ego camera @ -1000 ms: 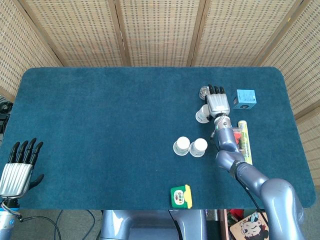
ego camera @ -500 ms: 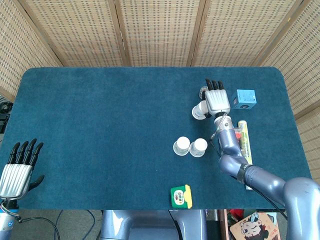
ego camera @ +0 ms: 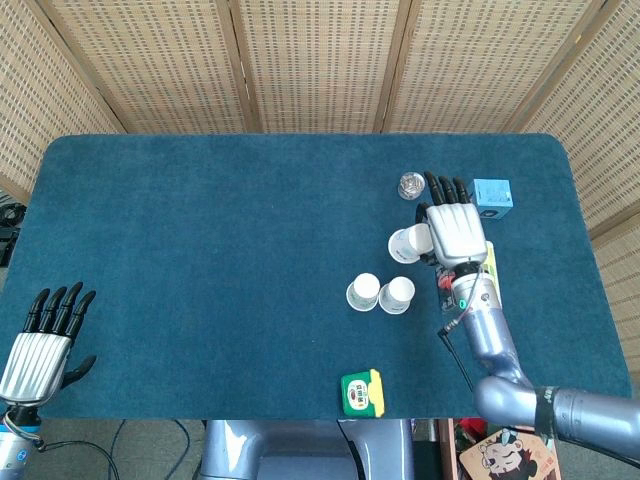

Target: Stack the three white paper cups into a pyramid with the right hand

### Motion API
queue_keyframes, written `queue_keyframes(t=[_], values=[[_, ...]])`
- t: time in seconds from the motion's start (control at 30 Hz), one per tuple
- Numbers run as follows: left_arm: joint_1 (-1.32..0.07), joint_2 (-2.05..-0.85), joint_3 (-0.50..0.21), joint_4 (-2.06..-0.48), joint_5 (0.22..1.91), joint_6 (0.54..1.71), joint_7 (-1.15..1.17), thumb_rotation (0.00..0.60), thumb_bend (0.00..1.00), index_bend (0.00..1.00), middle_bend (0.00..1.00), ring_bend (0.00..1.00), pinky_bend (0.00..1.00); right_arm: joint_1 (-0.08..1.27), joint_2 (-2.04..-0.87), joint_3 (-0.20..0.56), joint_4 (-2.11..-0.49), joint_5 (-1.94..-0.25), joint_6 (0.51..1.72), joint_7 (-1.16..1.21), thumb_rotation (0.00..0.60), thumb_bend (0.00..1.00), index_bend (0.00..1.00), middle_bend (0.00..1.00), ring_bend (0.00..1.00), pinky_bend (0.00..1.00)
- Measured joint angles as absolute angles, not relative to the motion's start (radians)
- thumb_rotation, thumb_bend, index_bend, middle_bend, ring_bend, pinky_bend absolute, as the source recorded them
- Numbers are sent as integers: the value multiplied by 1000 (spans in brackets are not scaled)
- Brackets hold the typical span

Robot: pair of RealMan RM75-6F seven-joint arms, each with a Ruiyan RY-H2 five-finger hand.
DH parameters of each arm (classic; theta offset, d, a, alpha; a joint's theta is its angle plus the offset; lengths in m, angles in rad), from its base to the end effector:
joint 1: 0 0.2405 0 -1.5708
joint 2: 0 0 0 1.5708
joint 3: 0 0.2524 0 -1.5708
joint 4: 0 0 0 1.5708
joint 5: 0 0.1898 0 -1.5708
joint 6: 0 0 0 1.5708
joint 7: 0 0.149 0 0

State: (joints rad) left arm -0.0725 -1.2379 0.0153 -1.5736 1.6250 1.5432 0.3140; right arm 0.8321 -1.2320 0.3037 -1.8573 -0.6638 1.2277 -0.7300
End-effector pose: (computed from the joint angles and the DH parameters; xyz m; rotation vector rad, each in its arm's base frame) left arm -0.2832 0.1667 0.1348 -1.5498 -0.6714 -0.7899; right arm -0.1158 -0.3658 0.1262 1.5491 -0.8107 0.8089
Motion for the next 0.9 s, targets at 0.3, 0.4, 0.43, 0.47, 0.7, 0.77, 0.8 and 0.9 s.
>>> queue_keyframes(t=[0.3, 0.4, 0.43, 0.47, 0.7, 0.77, 0.8, 0.9], values=[[-75, -1243, 21, -1573, 1634, 1536, 317, 600, 207, 0, 0, 0, 0, 783, -1206, 252, -1991, -719, 1324, -770, 600, 132, 512, 0, 0, 0], [-76, -1244, 23, -1574, 1639, 1535, 317, 600, 207, 0, 0, 0, 0, 791, -1235, 246, -2002, -726, 1328, -782, 600, 131, 512, 0, 0, 0], [-76, -1244, 23, -1574, 1640, 1535, 316, 600, 207, 0, 0, 0, 0, 794, -1247, 244, -2005, -730, 1330, -789, 600, 131, 512, 0, 0, 0], [-76, -1244, 24, -1574, 1640, 1535, 316, 600, 207, 0, 0, 0, 0, 799, -1263, 240, -2008, -736, 1334, -799, 600, 131, 512, 0, 0, 0], [-75, -1245, 24, -1575, 1642, 1535, 317, 600, 206, 0, 0, 0, 0, 820, -1326, 222, -2009, -751, 1355, -843, 600, 131, 512, 0, 0, 0], [-75, -1245, 25, -1576, 1646, 1536, 318, 600, 206, 0, 0, 0, 0, 823, -1342, 218, -1999, -747, 1353, -846, 600, 131, 512, 0, 0, 0], [-75, -1245, 26, -1576, 1648, 1537, 318, 600, 206, 0, 0, 0, 0, 824, -1349, 216, -1991, -745, 1351, -847, 600, 131, 512, 0, 0, 0], [-74, -1245, 25, -1576, 1649, 1538, 318, 600, 207, 0, 0, 0, 0, 825, -1371, 212, -1958, -730, 1344, -846, 600, 131, 512, 0, 0, 0]])
